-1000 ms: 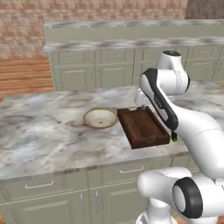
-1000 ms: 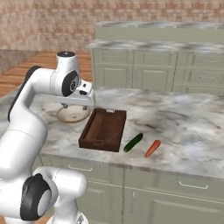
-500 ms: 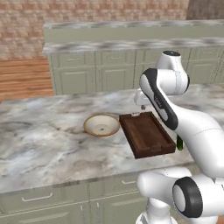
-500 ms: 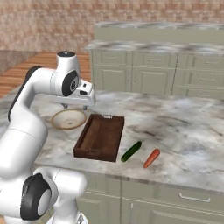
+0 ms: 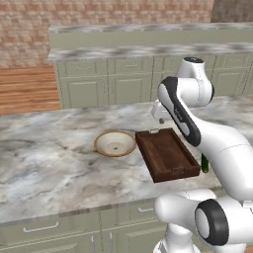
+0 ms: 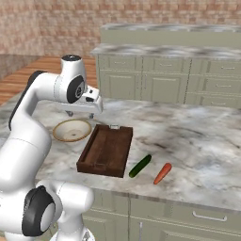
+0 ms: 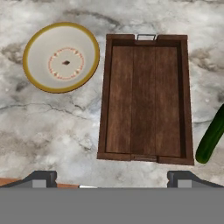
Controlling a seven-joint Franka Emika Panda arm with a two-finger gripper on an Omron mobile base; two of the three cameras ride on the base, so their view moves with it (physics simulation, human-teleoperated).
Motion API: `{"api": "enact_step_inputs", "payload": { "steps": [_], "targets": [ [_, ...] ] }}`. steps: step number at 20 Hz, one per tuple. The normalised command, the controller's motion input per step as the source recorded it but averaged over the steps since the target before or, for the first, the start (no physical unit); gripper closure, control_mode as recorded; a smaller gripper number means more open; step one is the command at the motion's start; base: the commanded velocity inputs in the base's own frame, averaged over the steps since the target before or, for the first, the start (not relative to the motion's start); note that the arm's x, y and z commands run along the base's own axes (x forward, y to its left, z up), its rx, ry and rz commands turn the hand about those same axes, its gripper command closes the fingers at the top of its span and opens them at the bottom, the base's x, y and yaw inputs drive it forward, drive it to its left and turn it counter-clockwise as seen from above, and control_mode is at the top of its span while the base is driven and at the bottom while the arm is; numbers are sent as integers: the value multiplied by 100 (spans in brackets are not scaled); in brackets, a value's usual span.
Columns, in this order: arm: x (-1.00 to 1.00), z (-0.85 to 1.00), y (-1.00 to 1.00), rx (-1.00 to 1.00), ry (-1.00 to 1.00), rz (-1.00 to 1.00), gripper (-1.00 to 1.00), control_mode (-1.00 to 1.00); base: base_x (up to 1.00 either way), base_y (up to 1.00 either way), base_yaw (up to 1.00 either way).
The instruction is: Place the two vegetables and bowl onto the tray for setting up a vegetable dip station.
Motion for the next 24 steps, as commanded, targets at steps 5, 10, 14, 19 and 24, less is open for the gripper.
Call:
{"api": "enact_step_inputs", "payload": {
  "steps": [5, 10, 14, 19, 24],
  "targets": [
    [0, 0, 0, 0, 0, 0, -100, 100, 0, -1, 0],
    [0, 0, 0, 0, 0, 0, -100, 100, 0, 0, 0],
    [0, 0, 0, 0, 0, 0, -100, 100, 0, 0, 0],
    [0, 0, 0, 0, 0, 0, -100, 100, 0, 0, 0],
    [0, 0, 0, 0, 0, 0, -100, 100, 0, 0, 0]
  ]
}}
